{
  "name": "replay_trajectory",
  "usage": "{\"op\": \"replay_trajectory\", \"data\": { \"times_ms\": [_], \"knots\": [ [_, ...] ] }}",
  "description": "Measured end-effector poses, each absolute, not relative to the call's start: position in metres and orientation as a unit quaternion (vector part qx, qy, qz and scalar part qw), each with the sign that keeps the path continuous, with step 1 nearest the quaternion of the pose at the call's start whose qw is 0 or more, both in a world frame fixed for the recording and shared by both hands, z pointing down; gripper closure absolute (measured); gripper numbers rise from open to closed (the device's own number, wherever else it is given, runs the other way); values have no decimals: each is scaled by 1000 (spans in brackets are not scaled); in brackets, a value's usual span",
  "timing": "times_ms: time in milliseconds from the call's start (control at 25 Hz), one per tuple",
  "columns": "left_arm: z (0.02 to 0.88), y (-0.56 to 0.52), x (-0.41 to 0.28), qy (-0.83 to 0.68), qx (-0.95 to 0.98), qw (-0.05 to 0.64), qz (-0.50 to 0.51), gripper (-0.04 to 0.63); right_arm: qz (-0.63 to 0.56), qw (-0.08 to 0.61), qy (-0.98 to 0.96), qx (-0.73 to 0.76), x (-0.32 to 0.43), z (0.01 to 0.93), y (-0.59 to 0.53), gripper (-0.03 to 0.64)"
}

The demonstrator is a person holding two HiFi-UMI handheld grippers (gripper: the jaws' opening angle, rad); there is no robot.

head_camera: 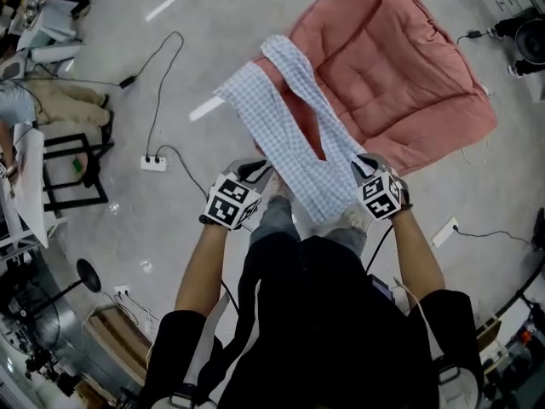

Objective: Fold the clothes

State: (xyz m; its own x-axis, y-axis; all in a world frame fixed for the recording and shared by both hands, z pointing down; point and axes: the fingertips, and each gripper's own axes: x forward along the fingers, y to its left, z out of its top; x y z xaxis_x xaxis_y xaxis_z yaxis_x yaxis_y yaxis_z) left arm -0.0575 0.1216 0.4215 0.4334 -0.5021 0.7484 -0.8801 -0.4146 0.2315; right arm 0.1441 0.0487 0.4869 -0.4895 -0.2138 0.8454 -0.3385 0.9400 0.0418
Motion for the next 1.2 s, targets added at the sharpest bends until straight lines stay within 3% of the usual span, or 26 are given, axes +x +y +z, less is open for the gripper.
{"op": "replay_trajectory", "data": {
  "times_ms": [160,320,800,1200],
  "knots": [
    [428,99,-108,-393,805,307,321,518,100,473,-844,234,124,475,49,535],
    [435,61,-115,-352,828,284,333,518,139,475,-813,307,147,480,59,535],
    [458,18,3,-232,858,237,392,517,246,447,-731,454,283,498,119,535],
    [446,23,67,-218,857,210,417,517,261,430,-722,475,352,496,141,537]
  ]
}}
